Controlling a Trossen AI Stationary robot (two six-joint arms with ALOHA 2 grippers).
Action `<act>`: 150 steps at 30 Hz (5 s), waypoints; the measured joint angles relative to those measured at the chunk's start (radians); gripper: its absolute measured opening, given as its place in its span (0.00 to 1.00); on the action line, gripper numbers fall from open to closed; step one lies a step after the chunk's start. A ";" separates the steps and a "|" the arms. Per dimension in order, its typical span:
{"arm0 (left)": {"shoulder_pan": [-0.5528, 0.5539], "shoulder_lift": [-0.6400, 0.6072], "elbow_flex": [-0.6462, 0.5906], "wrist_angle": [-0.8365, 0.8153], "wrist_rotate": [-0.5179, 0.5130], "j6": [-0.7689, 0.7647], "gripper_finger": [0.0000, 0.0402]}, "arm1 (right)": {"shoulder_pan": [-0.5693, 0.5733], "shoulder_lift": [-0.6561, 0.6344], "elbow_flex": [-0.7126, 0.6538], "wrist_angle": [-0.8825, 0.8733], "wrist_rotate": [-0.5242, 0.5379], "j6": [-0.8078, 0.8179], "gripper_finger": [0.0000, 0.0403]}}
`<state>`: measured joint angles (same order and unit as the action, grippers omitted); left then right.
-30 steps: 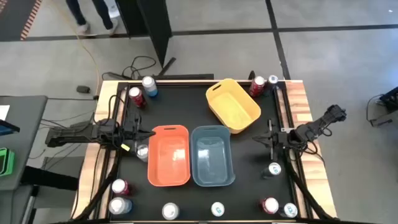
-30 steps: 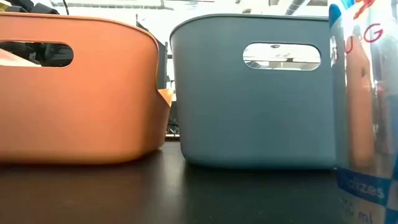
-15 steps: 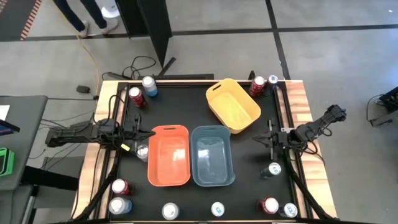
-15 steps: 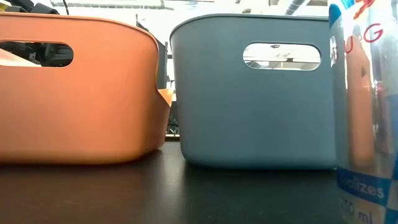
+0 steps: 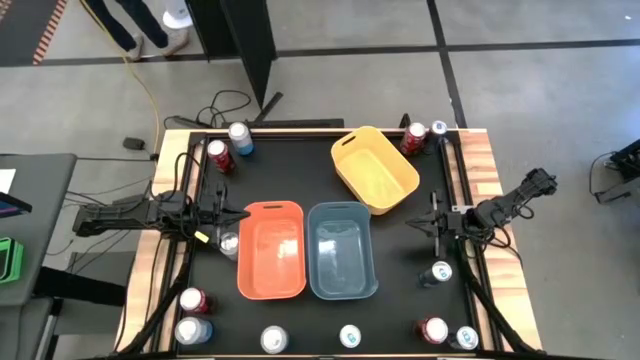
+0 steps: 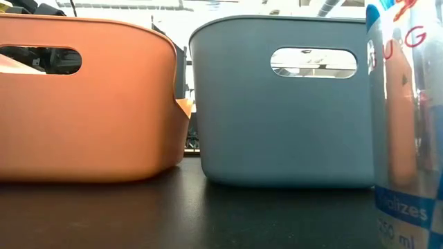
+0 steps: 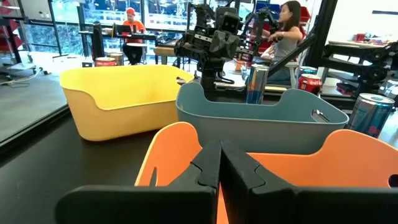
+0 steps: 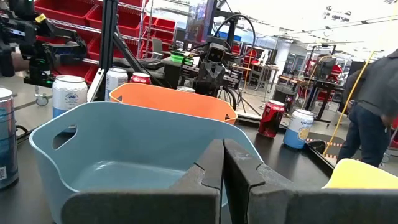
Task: Sort soda cans
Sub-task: Put the middle right blue soda can into the blue bin
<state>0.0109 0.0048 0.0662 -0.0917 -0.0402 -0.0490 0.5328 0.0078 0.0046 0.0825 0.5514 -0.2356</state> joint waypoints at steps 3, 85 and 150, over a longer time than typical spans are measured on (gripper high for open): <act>0.000 0.000 0.000 0.000 0.000 0.000 0.00 | 0.000 0.000 0.000 0.000 0.000 -0.004 0.07; 0.000 0.000 -0.002 0.329 -0.116 0.101 0.00 | -0.074 0.696 1.082 -0.925 0.205 0.487 0.22; 0.000 0.000 0.000 0.260 -0.243 0.064 0.00 | 0.373 1.327 1.114 -1.461 -0.415 1.616 0.87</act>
<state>0.0109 0.0044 0.0662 0.1685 -0.2836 0.0147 0.9062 1.3350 1.1187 -1.3785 0.1360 1.3805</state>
